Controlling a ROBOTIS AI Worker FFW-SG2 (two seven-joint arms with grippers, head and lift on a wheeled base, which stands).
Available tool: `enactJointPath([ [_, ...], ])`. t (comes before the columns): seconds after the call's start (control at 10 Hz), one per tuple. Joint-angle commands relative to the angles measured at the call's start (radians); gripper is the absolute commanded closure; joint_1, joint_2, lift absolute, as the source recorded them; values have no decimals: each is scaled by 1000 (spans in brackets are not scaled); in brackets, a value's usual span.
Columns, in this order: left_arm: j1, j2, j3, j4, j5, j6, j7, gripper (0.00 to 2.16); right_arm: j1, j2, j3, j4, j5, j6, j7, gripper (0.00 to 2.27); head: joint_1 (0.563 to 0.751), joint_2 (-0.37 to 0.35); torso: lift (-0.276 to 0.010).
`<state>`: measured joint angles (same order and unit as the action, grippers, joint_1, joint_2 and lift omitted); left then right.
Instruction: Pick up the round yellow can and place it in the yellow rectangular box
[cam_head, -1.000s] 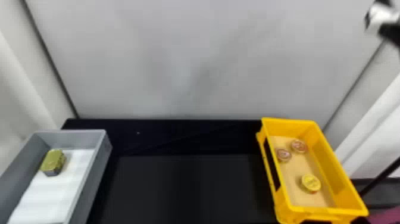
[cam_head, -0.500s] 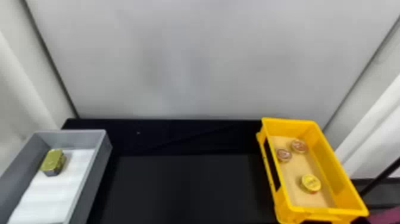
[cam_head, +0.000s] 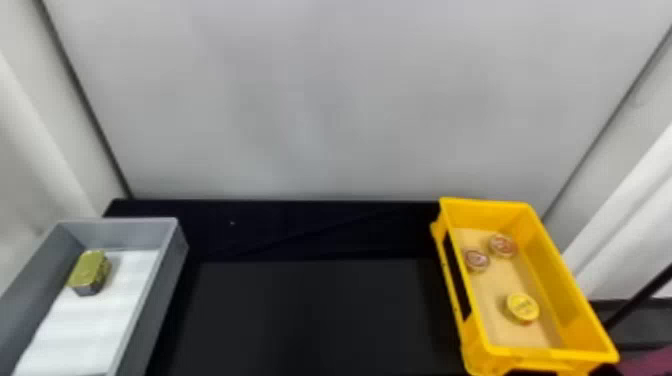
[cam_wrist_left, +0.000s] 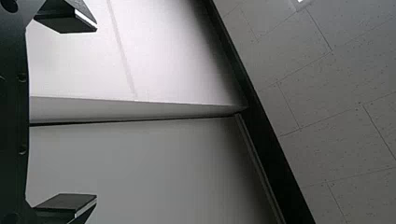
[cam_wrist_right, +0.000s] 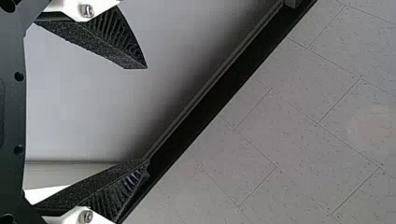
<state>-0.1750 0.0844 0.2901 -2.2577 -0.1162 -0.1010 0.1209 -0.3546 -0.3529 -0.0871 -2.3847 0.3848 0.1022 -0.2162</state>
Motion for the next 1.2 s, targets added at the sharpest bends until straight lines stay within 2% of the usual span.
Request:
enactJointPath([
  [0.0, 0, 0, -3, 1, -3, 4, 3, 10, 2, -1, 1, 1, -1, 14, 1, 64, 694, -78, -2],
  [0.6, 0, 0, -6, 1, -13, 10, 10, 10, 5, -9, 7, 1, -1, 24, 3, 64, 694, -78, -2],
  [0.8, 0, -2, -5, 1, -7, 9, -6, 10, 5, -9, 9, 1, -1, 22, 1, 64, 694, -78, -2],
  [1.1, 0, -2, -11, 1, -16, 14, 8, 10, 8, -11, 10, 1, -1, 24, 1, 64, 694, -78, -2],
])
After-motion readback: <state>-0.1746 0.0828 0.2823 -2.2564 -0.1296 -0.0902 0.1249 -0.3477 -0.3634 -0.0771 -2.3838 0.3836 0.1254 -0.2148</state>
